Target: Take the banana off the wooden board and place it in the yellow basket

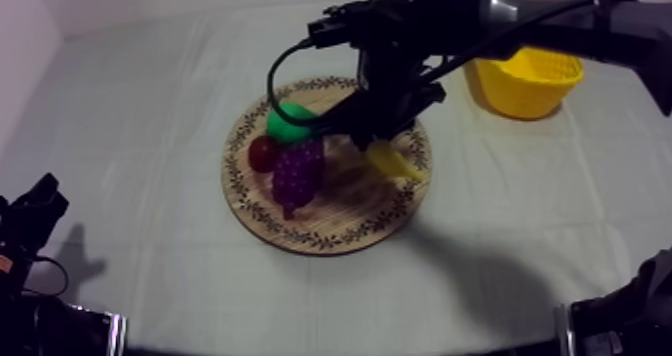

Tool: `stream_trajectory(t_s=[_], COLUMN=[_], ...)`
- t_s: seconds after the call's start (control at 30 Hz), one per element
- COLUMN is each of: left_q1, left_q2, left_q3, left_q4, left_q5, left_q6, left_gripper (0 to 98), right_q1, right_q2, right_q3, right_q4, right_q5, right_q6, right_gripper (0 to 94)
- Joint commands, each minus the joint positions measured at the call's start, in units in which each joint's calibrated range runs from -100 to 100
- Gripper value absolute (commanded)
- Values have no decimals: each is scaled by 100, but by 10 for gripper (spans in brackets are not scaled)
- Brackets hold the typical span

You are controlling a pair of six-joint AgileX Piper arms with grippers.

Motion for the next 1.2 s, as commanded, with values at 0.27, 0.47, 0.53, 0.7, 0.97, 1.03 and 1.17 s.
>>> stream_trajectory(t_s=[0.27,0.47,0.53,0.7,0.97,1.03,1.17], left_q1=[2,2,2,2,2,2,2], left_q2=[-5,-5,-5,-5,-5,-5,-5], left_q3=[-1,-1,-1,-1,-1,-1,-1], left_q4=[3,3,3,3,3,3,3], left_q5=[0,0,0,0,0,0,0], left_q6=[2,1,1,0,2,2,2], left_gripper=[1,1,1,1,1,1,1], right_q1=[131,235,260,311,481,554,757], right_q2=[-665,-1039,-1168,-1478,-1838,-1888,-1939], right_q3=[155,230,260,345,390,355,187], right_q4=[197,322,376,508,708,774,861], right_q5=[118,199,222,279,319,321,331], right_q6=[-67,-85,-108,-157,-246,-263,-249], right_gripper=[109,109,108,105,101,101,101])
